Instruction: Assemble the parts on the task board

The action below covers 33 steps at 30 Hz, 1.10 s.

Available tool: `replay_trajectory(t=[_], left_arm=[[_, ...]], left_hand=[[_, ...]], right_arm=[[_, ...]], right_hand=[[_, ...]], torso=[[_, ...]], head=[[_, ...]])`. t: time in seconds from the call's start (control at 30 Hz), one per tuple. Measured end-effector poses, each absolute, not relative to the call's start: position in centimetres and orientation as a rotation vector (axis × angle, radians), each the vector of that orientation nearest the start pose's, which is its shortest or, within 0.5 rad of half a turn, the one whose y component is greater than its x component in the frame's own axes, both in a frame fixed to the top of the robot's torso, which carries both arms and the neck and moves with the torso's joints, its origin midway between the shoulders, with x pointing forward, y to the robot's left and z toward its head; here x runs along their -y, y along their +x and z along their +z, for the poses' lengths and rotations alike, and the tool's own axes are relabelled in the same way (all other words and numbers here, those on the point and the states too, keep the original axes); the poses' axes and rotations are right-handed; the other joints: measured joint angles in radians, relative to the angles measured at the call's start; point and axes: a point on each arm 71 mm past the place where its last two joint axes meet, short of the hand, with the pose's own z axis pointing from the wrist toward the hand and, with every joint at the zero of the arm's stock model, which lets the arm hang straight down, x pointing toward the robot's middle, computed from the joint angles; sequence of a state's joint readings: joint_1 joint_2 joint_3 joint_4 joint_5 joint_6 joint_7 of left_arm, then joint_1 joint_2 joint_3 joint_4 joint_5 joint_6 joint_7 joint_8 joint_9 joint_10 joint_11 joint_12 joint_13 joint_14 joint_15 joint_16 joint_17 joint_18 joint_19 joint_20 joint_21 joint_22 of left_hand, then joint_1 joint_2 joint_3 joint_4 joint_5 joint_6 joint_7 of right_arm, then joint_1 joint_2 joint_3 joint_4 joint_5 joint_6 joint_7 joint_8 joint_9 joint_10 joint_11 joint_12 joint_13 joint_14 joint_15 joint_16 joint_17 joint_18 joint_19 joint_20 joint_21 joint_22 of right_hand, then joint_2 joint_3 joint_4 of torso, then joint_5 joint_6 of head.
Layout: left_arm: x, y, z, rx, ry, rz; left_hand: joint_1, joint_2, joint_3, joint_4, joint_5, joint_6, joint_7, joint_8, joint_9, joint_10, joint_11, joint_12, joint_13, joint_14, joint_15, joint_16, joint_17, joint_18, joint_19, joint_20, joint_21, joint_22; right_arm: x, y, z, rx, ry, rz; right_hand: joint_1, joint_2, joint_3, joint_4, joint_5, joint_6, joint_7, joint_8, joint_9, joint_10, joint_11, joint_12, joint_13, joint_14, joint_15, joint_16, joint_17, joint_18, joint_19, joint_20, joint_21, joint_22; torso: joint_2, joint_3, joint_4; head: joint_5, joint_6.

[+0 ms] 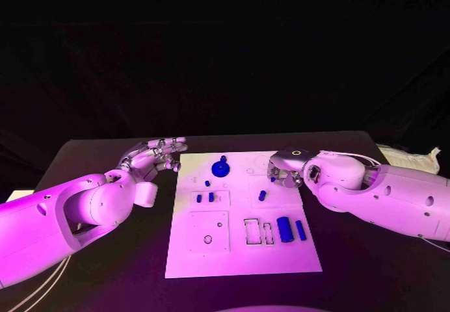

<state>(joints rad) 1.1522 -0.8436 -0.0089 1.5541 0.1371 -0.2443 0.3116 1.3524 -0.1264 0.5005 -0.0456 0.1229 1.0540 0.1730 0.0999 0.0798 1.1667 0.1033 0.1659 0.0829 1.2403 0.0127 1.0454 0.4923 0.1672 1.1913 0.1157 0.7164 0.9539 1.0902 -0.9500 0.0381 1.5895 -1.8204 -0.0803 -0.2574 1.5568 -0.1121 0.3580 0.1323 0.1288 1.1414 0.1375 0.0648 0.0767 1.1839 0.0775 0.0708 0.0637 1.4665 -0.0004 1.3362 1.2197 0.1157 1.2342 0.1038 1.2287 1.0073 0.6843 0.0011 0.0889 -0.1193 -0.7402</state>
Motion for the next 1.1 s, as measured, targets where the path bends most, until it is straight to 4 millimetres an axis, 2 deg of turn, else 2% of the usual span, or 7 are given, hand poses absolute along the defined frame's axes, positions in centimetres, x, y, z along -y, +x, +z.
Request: replay_trajectory(t=[0.23, 0.5, 0.6, 0.7, 0.87, 1.1], left_arm=[[-19.79, 47.8, -19.55, -1.496, -1.341, -1.628], [-19.78, 47.79, -19.57, -1.497, -1.341, -1.628], [-19.78, 47.79, -19.57, -1.497, -1.341, -1.627], [-19.78, 47.79, -19.57, -1.497, -1.34, -1.627], [-19.77, 47.79, -19.58, -1.497, -1.341, -1.627], [-19.81, 47.79, -19.6, -1.498, -1.34, -1.626]], left_hand=[[0.0, 0.0, 0.0, 0.0, 0.0, 0.0, 0.0, 0.0, 0.0, 0.0, 0.0, 0.001, 0.0, 0.0, 0.0, 0.0, 0.0, 0.0, 0.0, 0.0, 0.0, 0.0], [0.0, 0.0, 0.0, 0.0, 0.0, 0.0, 0.0, 0.0, 0.0, 0.0, 0.0, 0.001, 0.0, 0.0, 0.0, 0.0, 0.0, 0.0, 0.0, 0.0, 0.0, 0.0], [0.004, 0.004, -0.005, 0.0, 0.0, 0.0, 0.0, 0.0, 0.0, -0.004, -0.004, 0.001, 0.0, 0.0, 0.0, -0.005, -0.003, 0.0, 0.0, 0.0, 0.0, -0.003], [0.004, 0.004, -0.006, 0.0, 0.0, 0.0, 0.0, 0.0, 0.0, -0.004, -0.004, 0.001, 0.0, 0.0, 0.0, -0.005, -0.003, 0.0, 0.0, 0.0, 0.0, -0.003], [0.004, 0.004, -0.006, 0.0, 0.0, 0.0, 0.0, 0.003, 0.0, -0.004, -0.004, 0.001, 0.0, 0.0, 0.0, -0.005, -0.004, 0.0, 0.0, 0.0, 0.0, -0.003], [0.004, 0.004, -0.006, 0.0, 0.0, 0.0, 0.0, 0.004, 0.0, -0.004, -0.004, 0.001, 0.0, 0.0, 0.001, -0.005, -0.004, 0.0, -0.003, -0.003, -0.005, -0.004]], right_arm=[[23.51, 46.2, -21.37, -1.801, -0.406, 0.272], [23.41, 46.27, -21.48, -1.804, -0.406, 0.266], [23.39, 46.32, -21.49, -1.803, -0.404, 0.264], [23.32, 46.32, -21.51, -1.801, -0.403, 0.264], [23.26, 46.27, -21.58, -1.79, -0.398, 0.266], [23.2, 46.08, -21.56, -1.766, -0.39, 0.276]], right_hand=[[-0.019, -0.01, 0.009, -0.001, -0.01, 0.0, 0.0, 0.0, 0.0, 0.001, 0.002, 0.0, 0.0, 0.0, 0.0, 0.0, -0.001, 0.0, 0.0, 0.0, 0.0, 0.0], [-0.031, -0.006, 0.023, -0.002, -0.01, 0.004, -0.004, 0.0, 0.0, 0.003, 0.003, 0.0, 0.0, 0.0, 0.0, 0.0, -0.001, 0.0, 0.0, 0.0, 0.0, 0.001], [-0.036, -0.001, 0.041, -0.009, -0.017, 0.022, -0.008, 0.008, 0.002, 0.019, -0.003, 0.0, 0.0, 0.0, 0.0, 0.006, 0.006, 0.0, 0.004, -0.004, 0.01, 0.01], [-0.043, 0.006, 0.058, -0.02, -0.026, 0.041, -0.013, 0.018, 0.008, 0.041, -0.01, 0.002, 0.0, 0.0, -0.007, 0.012, 0.014, 0.0, 0.011, -0.011, 0.018, 0.025], [-0.043, 0.01, 0.102, -0.049, -0.045, 0.051, -0.018, 0.024, 0.02, 0.051, 0.0, 0.006, 0.003, 0.0, -0.014, 0.012, 0.014, 0.0, 0.022, -0.015, 0.03, 0.042], [-0.043, 0.01, 0.159, -0.082, -0.058, 0.054, -0.021, 0.022, 0.026, 0.051, 0.001, -0.003, 0.0, 0.0, -0.014, 0.016, 0.015, 0.0, 0.023, -0.016, 0.041, 0.054]], torso=[[0.0, 0.0, 0.0], [0.0, -0.0006, 0.0006], [-0.001, -0.0006, 0.0011], [-0.001, -0.0009, 0.0012], [-0.001, -0.0009, 0.0012], [-0.001, -0.0008, 0.0011]], head=[[-0.002, -0.001], [-0.004, -0.003], [-0.004, -0.004], [-0.003, -0.004], [-0.003, -0.003], [-0.003, -0.002]])
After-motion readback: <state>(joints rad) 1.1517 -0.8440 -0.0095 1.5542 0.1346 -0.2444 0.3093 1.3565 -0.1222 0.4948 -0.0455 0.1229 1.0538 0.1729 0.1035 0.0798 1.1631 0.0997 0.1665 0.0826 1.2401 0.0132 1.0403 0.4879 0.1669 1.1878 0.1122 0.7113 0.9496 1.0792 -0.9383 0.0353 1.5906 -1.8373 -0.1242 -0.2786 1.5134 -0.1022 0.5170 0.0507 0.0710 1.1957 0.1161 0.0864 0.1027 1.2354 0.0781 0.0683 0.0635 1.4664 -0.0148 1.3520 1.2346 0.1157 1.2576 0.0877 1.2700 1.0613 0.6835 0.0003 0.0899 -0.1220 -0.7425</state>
